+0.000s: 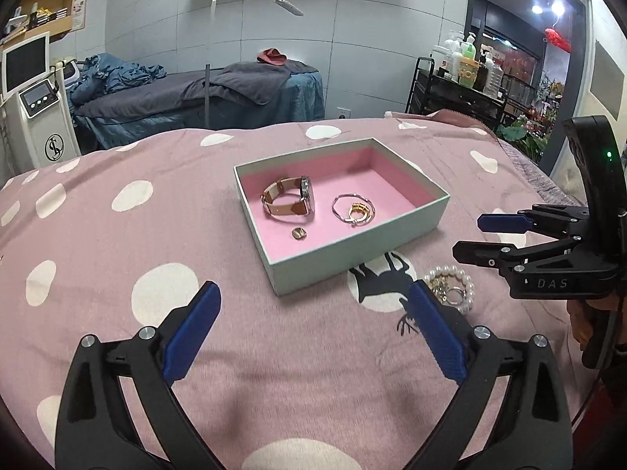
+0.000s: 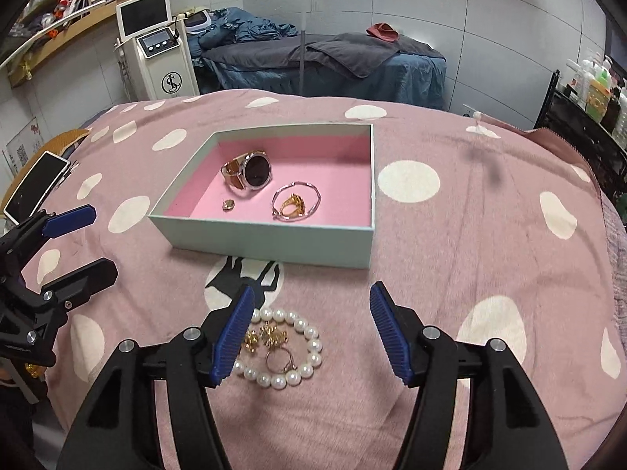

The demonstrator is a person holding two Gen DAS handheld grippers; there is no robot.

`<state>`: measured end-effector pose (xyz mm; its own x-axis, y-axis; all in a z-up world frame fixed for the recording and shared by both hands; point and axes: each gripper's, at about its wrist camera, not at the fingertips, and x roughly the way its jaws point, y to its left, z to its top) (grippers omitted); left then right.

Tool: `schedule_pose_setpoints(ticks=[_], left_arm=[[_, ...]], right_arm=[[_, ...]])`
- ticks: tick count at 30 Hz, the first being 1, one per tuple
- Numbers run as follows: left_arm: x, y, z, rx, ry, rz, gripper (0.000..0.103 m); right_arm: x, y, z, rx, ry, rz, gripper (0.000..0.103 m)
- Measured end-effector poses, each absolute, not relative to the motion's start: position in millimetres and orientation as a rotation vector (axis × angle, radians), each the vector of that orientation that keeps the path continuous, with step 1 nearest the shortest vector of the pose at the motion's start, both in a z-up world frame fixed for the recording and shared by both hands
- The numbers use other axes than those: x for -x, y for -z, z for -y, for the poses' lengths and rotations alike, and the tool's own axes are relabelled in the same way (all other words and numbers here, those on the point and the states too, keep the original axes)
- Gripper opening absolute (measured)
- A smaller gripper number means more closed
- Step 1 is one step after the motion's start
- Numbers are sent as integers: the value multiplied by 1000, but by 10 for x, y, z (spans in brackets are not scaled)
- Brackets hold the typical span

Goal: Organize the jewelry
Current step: 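Grasp the pearl bracelet with the right tool while the left tool grasps a gold charm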

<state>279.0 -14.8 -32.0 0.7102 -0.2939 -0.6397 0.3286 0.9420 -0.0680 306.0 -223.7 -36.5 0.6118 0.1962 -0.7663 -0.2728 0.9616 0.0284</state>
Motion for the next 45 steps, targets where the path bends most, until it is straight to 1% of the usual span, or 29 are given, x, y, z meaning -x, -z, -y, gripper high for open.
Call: schedule_pose_setpoints(ticks=[10,13,15,19,25,27,31,37,39,41,45], left_arm=[[-2518,569,243,-44,360,-751,95],[-2466,618,322,-73,362,-756,95],[-2440,641,368,-87,367,-759,95],[-2405,657,438,-96,380,-762,95],[-2384,669,526,-108,394,-763,95],[-2377,680,560,-111,405,-764,95],[-2376,695,595,-117,413,-769,95],[-2390,702,619,-110,424,-772,95],[-2395,702,627,-106,433,-775,91],[-2406,707,652,-105,443,-783,80],[-2432,722,735,-107,472,-798,72]], right_arm=[[-2887,576,2351,57,-271,-925,59],[-2905,634,2360,45,-280,-950,56],[-2931,692,2343,52,-285,-975,50],[-2944,728,2284,97,-289,-976,48],[-2955,743,2214,167,-282,-965,41],[-2962,745,2201,183,-280,-959,33],[-2989,733,2288,81,-335,-975,32],[-2983,702,2346,60,-294,-965,31],[-3000,688,2386,30,-287,-965,31],[-3015,681,2405,7,-290,-968,31],[-3056,704,2384,11,-277,-978,24]])
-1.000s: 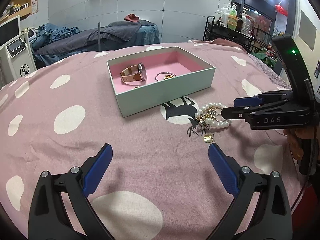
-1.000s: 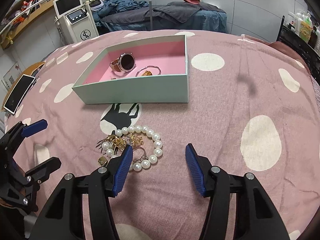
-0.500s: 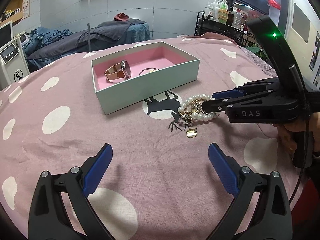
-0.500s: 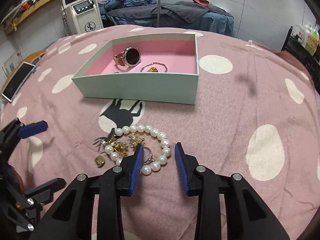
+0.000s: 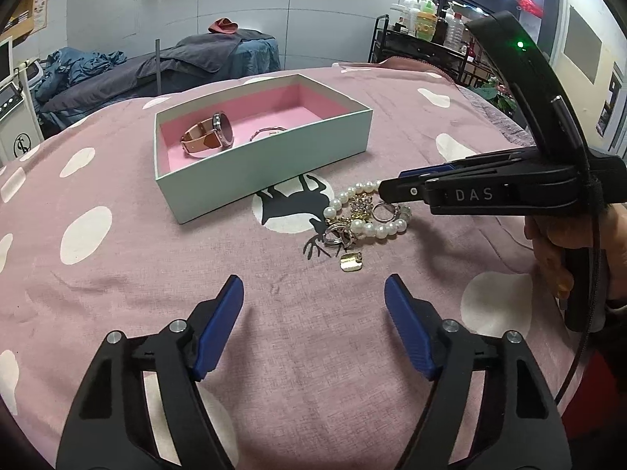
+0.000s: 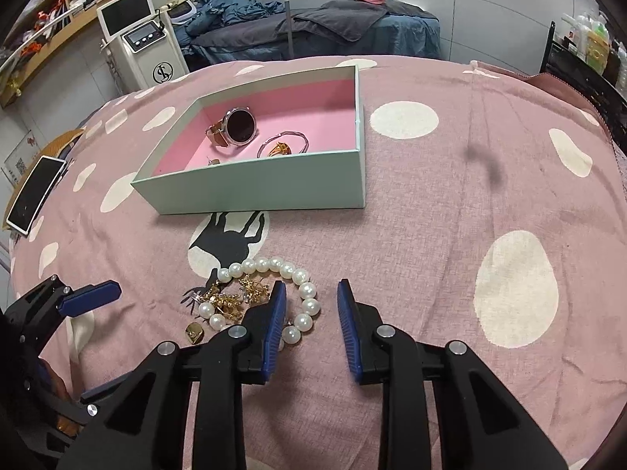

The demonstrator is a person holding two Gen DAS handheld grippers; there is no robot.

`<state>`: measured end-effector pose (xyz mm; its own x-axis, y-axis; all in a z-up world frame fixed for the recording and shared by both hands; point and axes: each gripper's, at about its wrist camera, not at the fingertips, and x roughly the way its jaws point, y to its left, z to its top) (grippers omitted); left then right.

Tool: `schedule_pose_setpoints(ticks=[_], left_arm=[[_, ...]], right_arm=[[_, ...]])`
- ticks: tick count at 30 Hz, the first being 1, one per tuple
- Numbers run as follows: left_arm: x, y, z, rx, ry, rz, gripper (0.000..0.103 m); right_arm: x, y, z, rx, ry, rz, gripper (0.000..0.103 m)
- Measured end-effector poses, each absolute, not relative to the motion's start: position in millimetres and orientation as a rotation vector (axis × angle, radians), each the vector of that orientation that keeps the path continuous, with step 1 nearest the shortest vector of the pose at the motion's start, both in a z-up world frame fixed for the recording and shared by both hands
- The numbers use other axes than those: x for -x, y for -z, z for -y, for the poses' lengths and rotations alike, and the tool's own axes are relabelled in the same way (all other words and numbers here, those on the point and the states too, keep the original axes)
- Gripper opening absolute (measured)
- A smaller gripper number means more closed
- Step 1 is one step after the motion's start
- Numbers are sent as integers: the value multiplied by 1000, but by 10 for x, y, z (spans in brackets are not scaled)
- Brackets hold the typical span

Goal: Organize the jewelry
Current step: 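Grasp the pearl bracelet with the right tool while the left tool grasps a gold charm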

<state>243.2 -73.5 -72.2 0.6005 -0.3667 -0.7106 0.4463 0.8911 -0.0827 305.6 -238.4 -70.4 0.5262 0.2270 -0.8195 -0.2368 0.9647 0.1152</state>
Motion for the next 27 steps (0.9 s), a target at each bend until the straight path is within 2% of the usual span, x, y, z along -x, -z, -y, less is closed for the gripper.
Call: schedule_pose_setpoints(ticks=[3,5,9,13,15,20,27], left_arm=[[-2454,751,822,-114,495,-815,64],[-2489,796,877,-121,503,-835,52],[-2569,873,969,-136,501,-858,47],[-2634,867,1024,-140,516,-868,35],[-2643,865,1050,-144,524,-871,29],[-2622,867,1097,-153,539,-862,14],[-2608,838,1067,-135,541,-842,14]], right_arm=[[-3092,743,2309,59,-273,-995,21],[-3109,745,2247,104,-268,-996,21],[-3114,764,2166,186,-271,-995,21],[-3096,777,2149,210,-274,-988,18],[-3088,782,2148,208,-281,-989,11],[-3045,783,2082,257,-278,-966,9],[-2974,694,2191,163,-326,-911,9]])
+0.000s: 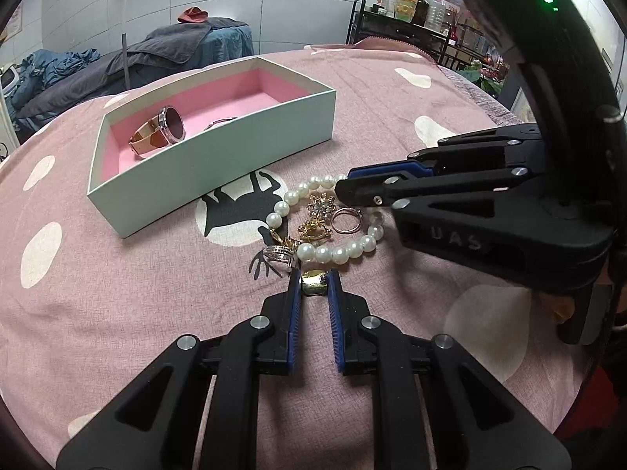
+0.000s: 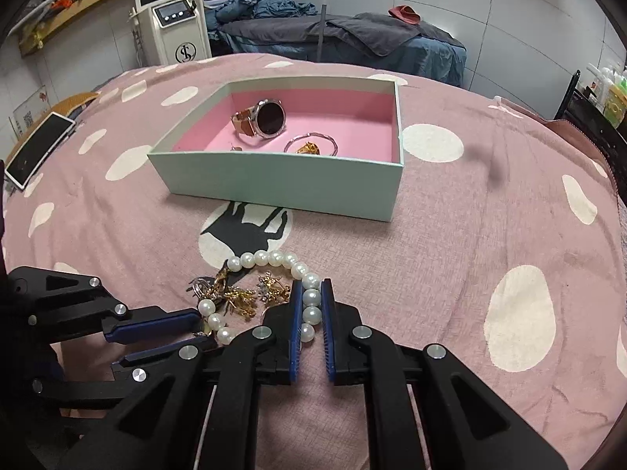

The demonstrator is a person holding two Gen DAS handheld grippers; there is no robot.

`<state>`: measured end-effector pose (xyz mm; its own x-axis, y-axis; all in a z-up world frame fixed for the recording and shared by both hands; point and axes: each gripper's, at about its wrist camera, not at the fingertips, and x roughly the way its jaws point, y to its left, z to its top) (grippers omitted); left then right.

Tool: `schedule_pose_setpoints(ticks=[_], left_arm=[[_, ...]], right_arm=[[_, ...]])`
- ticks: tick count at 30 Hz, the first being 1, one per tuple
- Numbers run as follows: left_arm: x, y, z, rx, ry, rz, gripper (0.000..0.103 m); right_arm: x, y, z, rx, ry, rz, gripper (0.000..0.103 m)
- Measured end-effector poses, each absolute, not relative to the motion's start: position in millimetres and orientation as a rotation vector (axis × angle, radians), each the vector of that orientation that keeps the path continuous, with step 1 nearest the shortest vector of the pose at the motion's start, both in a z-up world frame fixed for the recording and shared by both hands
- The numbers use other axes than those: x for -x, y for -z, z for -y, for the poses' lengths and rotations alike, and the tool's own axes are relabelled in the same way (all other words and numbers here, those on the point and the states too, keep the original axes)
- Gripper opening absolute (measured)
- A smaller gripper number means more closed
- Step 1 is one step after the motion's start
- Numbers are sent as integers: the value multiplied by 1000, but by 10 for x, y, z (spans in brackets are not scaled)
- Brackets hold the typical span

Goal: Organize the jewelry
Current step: 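Grasp the pearl bracelet with the right tool while the left tool grasps a gold charm, then lift the pearl bracelet and charm and carry both toward the box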

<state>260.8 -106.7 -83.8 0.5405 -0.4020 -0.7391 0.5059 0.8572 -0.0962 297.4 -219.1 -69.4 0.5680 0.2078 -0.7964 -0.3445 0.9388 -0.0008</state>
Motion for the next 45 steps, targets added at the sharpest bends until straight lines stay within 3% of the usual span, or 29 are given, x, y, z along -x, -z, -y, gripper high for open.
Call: schedule_pose_setpoints(ticks=[9,23,34,45], left_arm=[[-2454,602,881,-110,545,-771,14],[-2359,234,616,-100,539,-709,14],[-2940,76,437,-95,480,-708,14],[-3744,208,355,3,447,-830,14]], right_arm=[[-2749,248,2232,92,-409,-770,9],[-2659,-129,2178,76,-448,-699,9],[-2952,-425,2129,47,-443,-647,9],[-3472,-373,1994,40,-396,-650,9]])
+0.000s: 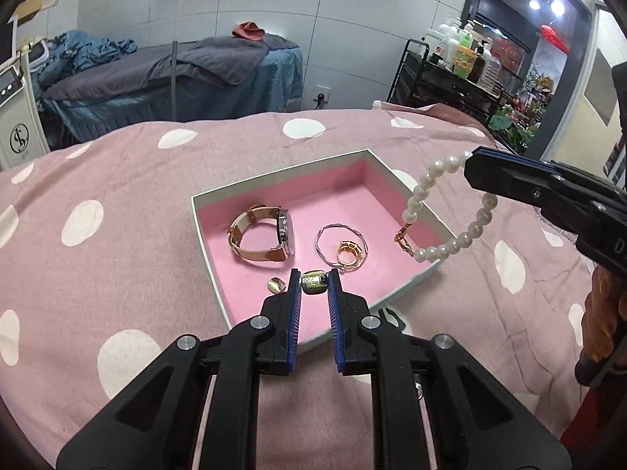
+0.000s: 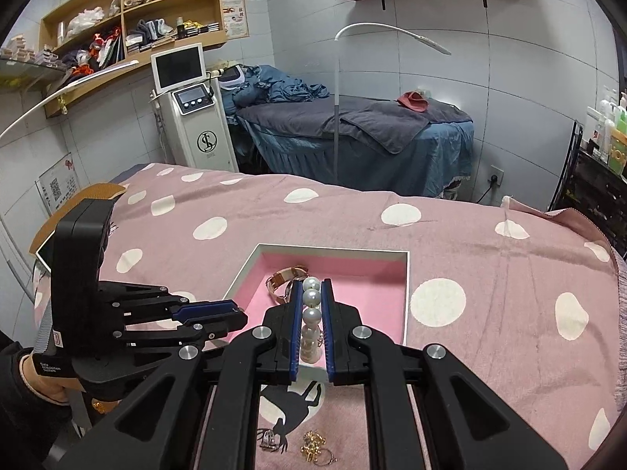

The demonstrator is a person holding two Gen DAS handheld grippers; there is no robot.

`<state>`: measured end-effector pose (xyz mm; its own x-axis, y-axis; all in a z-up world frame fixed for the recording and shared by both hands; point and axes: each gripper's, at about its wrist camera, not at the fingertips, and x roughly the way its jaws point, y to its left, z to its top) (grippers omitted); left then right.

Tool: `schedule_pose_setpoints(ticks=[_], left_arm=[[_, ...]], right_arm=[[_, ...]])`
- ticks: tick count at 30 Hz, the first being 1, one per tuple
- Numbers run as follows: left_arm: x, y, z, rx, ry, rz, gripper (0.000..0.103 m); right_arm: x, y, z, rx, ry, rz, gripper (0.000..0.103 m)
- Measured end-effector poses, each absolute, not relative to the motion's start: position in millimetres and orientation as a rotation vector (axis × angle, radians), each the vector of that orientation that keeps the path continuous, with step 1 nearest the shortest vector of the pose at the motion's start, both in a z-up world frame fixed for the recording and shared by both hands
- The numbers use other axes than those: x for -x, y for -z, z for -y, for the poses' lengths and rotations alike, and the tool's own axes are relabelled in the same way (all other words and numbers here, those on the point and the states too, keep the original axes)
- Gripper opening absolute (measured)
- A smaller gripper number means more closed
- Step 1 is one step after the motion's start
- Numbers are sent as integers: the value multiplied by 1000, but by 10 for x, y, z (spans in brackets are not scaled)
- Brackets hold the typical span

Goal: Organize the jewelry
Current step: 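Lift the pearl bracelet and charm and carry both toward the box, then open both tools over the pink lining to drop bracelet and charm, then withdraw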

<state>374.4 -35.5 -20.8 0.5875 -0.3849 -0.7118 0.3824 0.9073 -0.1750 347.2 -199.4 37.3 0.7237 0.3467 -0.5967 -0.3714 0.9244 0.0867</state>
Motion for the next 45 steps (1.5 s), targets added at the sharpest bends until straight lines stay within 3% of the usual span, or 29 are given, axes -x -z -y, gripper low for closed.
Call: schedule_pose_setpoints(ticks=[25,27,28,31,35,39,45], left_arm=[[-4129,615,698,-118,424,-902,15],[-4109,604,698,-133,416,-892,18],[-4097,589,690,-138,411,-887,26],[-4011,481,632,-138,379,-842,63],[-3784,261,500,-110,349,-739,86],[-3520,153,413,-100,345,-685,94],[-3204,204,390,-85,369,-688,97]], right_arm=[[-4138,328,1917,9,-292,-839,10],[-4133,331,1937,3,-294,-838,15],[-4128,323,1952,-2,-293,-837,19],[-4074,247,1999,-17,-300,-812,31],[-3950,78,2085,-30,-293,-758,49],[-3769,20,2202,-70,-304,-758,63],[-3429,109,2313,-51,-305,-790,64]])
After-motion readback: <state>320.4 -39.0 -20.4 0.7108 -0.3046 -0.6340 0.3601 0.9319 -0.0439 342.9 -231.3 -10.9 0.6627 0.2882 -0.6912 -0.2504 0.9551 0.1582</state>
